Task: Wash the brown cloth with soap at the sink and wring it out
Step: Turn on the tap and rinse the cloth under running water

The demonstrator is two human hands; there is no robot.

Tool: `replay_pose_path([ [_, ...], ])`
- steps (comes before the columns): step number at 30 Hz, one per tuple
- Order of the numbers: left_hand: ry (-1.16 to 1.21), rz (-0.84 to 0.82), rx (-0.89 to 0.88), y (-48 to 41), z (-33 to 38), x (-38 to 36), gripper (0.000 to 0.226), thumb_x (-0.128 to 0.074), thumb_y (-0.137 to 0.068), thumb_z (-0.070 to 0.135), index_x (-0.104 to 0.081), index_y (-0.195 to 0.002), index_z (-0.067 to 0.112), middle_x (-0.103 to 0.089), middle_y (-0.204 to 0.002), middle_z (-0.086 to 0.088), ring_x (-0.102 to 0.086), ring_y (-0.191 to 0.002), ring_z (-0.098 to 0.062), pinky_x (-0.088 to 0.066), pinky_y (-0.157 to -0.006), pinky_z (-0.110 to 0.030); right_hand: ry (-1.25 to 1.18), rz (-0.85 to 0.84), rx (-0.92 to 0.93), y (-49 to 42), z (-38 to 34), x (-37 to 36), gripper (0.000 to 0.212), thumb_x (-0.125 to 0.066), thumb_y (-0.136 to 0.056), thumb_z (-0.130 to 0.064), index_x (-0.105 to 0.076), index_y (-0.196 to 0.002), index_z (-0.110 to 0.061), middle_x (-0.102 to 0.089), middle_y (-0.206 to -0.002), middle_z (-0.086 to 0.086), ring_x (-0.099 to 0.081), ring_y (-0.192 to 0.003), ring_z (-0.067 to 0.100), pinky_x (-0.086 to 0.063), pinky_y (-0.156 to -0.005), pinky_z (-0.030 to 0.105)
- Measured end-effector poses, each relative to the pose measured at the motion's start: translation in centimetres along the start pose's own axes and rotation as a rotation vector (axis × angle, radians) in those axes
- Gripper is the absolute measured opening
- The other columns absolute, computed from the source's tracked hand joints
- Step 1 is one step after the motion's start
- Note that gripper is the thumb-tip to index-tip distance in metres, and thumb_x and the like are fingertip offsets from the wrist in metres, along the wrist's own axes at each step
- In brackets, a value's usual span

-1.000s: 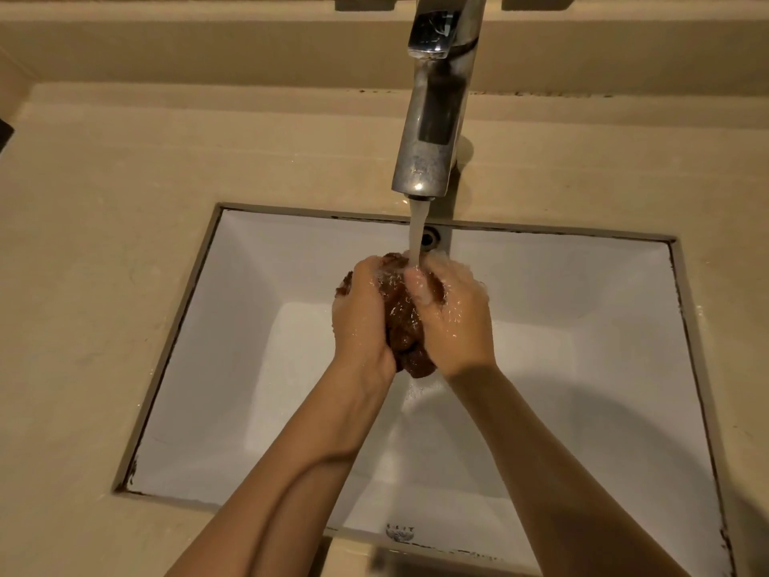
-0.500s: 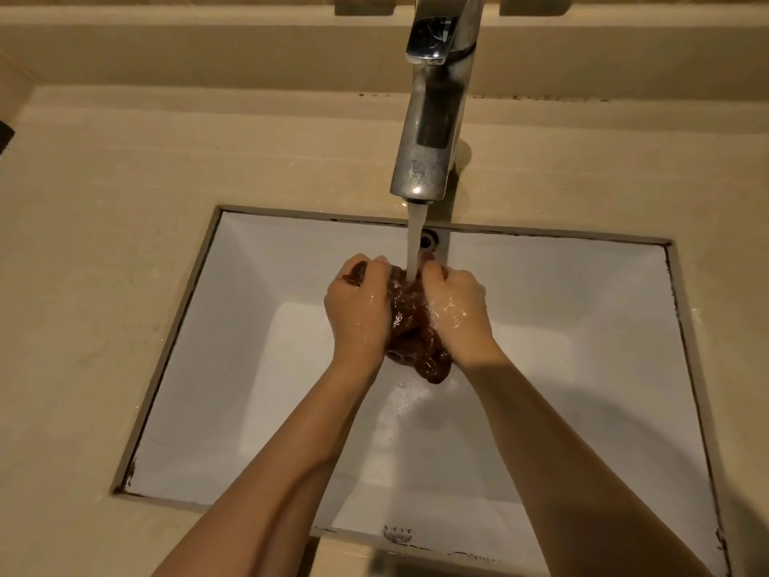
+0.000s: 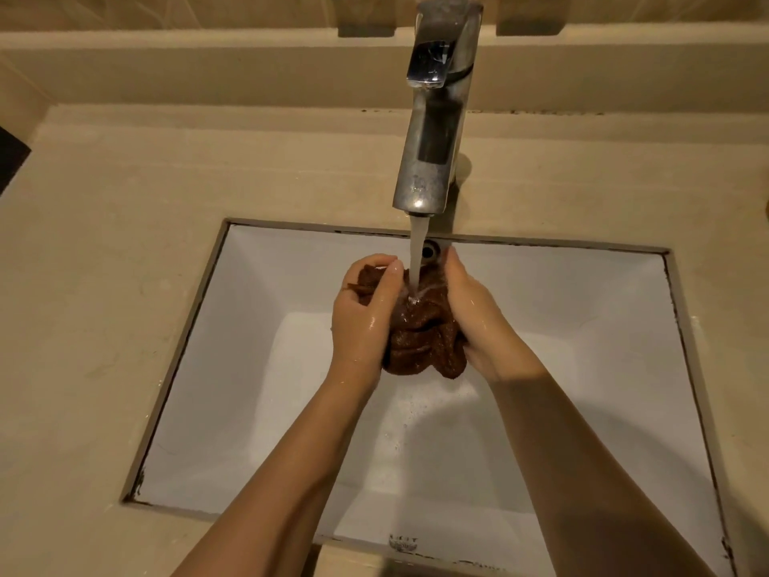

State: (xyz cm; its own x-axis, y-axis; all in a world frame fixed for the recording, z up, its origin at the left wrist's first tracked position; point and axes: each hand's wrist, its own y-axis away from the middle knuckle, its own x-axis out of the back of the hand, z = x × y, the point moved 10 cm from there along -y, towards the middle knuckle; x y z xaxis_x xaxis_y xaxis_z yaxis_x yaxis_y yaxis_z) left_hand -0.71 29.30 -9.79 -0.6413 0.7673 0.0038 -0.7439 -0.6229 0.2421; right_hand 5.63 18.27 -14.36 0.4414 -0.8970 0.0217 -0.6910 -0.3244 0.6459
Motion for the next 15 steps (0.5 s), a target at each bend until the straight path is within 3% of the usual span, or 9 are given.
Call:
replay_pose_path([
  [2,-0.025,0.101,-0.046,0.1,0.7,0.4,0.011,-0.058,-0.092,0.027,-0.065,-0.095,0.019,-0.068,-0.090,-0.001,-0.066,-0.088,-0.016,-0.055,-0.084,-0.034,-0.043,0.027,-0.006,-0.2,0.4,0.3,0.075,-0.025,-0.082,-0.074,-0.042,-0.137,-0.025,-0.053,-0.135,0.006,-0.052,-0.120,0.026,-0.041,-0.105,0.048],
  [4,0.005,0.172,-0.019,-0.1,0.8,0.6,0.016,-0.057,-0.093,0.030,-0.065,-0.093,0.017,-0.068,-0.086,0.000,-0.066,-0.086,-0.015,-0.056,-0.082,-0.033,0.005,0.055,0.079,0.8,0.0,0.7,0.067,-0.029,-0.085,-0.069,-0.037,-0.137,-0.027,-0.049,-0.137,0.001,-0.049,-0.122,0.022,-0.041,-0.105,0.046],
  [7,0.108,0.232,0.143,-0.6,-0.5,0.9,0.024,-0.056,-0.092,0.039,-0.063,-0.088,0.016,-0.067,-0.086,-0.004,-0.067,-0.087,-0.022,-0.056,-0.079,-0.035,0.121,0.073,0.349,4.4,-1.5,0.3,0.055,-0.045,-0.087,-0.055,-0.034,-0.137,-0.034,-0.043,-0.136,-0.006,-0.047,-0.120,0.014,-0.046,-0.099,0.032],
  [9,0.180,0.234,0.235,-0.6,-1.5,0.6,0.028,-0.057,-0.091,0.041,-0.062,-0.082,0.015,-0.066,-0.081,-0.006,-0.066,-0.081,-0.022,-0.056,-0.077,-0.034,0.202,0.120,0.507,6.6,-2.2,-0.7,0.054,-0.056,-0.086,-0.044,-0.040,-0.135,-0.028,-0.041,-0.129,-0.008,-0.049,-0.114,0.010,-0.048,-0.094,0.021],
  [12,0.274,0.154,0.303,0.2,-2.4,-0.9,0.031,-0.058,-0.091,0.038,-0.062,-0.079,0.010,-0.066,-0.073,-0.007,-0.065,-0.071,-0.021,-0.057,-0.068,-0.033,0.320,0.329,0.480,6.7,-2.3,-0.6,0.042,-0.056,-0.086,-0.042,-0.054,-0.123,-0.021,-0.051,-0.121,0.000,-0.056,-0.105,0.016,-0.051,-0.091,0.028],
  [15,0.245,0.136,0.273,0.9,-2.7,-1.3,0.029,-0.057,-0.093,0.032,-0.064,-0.072,0.014,-0.065,-0.066,-0.004,-0.063,-0.067,-0.019,-0.055,-0.067,-0.032,0.261,0.549,0.449,5.9,-3.1,1.4,0.033,-0.043,-0.093,-0.043,-0.061,-0.103,-0.018,-0.065,-0.101,0.003,-0.062,-0.090,0.020,-0.053,-0.080,0.036],
])
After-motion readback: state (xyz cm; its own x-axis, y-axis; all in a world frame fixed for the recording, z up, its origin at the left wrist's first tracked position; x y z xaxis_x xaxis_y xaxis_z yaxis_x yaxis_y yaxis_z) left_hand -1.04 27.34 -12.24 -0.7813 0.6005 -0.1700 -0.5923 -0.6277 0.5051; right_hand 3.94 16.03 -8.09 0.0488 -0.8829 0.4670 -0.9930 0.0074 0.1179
